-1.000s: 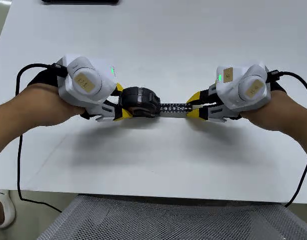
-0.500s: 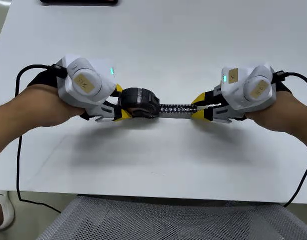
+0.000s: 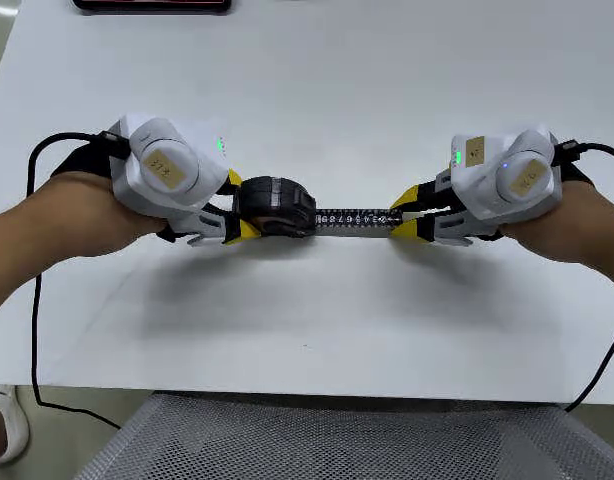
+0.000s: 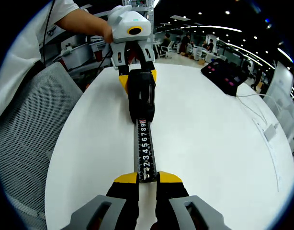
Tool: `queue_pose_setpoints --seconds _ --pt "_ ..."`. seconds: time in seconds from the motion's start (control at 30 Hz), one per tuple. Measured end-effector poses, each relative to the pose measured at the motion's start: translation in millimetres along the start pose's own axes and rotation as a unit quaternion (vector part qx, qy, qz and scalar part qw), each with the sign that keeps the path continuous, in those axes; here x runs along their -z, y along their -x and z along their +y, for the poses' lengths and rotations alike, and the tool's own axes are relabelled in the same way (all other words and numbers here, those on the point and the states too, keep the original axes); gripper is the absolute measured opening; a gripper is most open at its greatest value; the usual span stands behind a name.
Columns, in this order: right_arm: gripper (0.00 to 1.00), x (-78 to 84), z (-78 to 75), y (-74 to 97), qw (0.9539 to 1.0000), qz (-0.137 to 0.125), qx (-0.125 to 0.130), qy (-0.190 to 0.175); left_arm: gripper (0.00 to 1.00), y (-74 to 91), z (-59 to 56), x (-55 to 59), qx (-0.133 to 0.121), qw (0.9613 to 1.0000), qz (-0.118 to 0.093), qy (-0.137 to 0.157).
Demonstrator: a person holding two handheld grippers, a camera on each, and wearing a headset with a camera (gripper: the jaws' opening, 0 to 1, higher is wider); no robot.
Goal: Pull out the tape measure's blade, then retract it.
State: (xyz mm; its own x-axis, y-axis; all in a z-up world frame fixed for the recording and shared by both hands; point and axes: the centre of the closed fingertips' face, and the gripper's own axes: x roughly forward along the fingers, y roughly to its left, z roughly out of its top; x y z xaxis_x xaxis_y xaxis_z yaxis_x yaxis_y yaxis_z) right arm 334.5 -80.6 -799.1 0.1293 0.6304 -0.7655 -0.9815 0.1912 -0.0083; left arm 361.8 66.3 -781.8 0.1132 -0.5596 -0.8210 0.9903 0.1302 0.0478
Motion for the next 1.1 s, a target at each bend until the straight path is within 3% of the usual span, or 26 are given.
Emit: queue_pose_setpoints --seconds 1.1 --pt "0.08 27.6 -5.3 24.3 0.9996 0.024 0.009 -0.008 0.24 0.2 -0.4 -0.1 0.001 1.0 -0.002 0.001"
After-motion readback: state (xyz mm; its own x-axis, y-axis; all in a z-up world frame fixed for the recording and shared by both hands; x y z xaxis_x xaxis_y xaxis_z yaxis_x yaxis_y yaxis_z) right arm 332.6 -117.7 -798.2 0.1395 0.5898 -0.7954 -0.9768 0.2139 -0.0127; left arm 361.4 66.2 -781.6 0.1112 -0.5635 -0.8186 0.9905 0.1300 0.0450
